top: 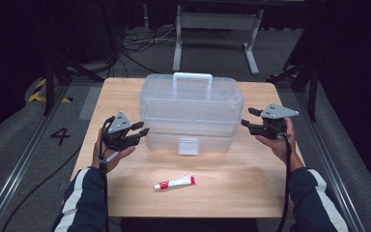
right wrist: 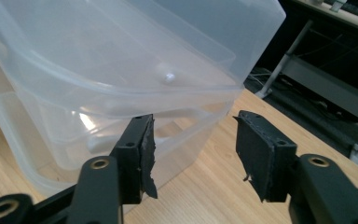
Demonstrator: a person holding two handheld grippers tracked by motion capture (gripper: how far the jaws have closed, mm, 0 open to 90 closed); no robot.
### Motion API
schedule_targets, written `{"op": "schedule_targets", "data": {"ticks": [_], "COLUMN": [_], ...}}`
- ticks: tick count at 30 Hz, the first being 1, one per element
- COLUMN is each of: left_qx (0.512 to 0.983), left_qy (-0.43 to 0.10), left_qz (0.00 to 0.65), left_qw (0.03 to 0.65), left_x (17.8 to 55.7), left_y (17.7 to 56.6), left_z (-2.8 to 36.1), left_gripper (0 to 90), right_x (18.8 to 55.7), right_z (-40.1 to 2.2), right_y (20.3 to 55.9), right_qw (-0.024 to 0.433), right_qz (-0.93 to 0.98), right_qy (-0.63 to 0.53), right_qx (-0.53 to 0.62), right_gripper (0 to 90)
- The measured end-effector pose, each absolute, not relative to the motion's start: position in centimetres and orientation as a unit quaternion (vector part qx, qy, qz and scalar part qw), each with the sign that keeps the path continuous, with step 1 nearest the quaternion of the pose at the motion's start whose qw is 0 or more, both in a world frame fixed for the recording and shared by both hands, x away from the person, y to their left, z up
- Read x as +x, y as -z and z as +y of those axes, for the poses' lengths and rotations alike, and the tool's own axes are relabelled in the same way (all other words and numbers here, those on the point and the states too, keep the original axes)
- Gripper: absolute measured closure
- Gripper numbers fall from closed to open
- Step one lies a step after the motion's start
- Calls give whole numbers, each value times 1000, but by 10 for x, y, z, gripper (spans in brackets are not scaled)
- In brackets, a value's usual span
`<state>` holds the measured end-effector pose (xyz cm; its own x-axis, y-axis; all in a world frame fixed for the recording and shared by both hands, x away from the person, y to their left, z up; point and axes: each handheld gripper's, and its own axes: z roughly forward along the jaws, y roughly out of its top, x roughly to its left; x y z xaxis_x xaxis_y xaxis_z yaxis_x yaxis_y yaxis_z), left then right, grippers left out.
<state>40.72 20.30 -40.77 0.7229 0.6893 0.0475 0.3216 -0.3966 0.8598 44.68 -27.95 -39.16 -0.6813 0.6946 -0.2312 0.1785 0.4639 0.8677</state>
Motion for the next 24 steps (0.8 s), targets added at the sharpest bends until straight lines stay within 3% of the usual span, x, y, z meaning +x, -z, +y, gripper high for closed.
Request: {"op": "schedule_targets", "data": {"ticks": [13,24], "left_qx": [820,824], "left_qy": [-197,-192], "left_qz": [321,314], "left_qw": [431,430], "left_x": [406,404], "left_y": [412,414], "left_z": [201,198], "left_gripper": [467,447], "right_x": [440,442], "right_z": [-268,-256], "right_y": [374,366], "right_qw": [350,396], "right_qz": [764,741], "right_qy": [-483,-484], "right_qx": [244,245], "right_gripper": [597,742]}}
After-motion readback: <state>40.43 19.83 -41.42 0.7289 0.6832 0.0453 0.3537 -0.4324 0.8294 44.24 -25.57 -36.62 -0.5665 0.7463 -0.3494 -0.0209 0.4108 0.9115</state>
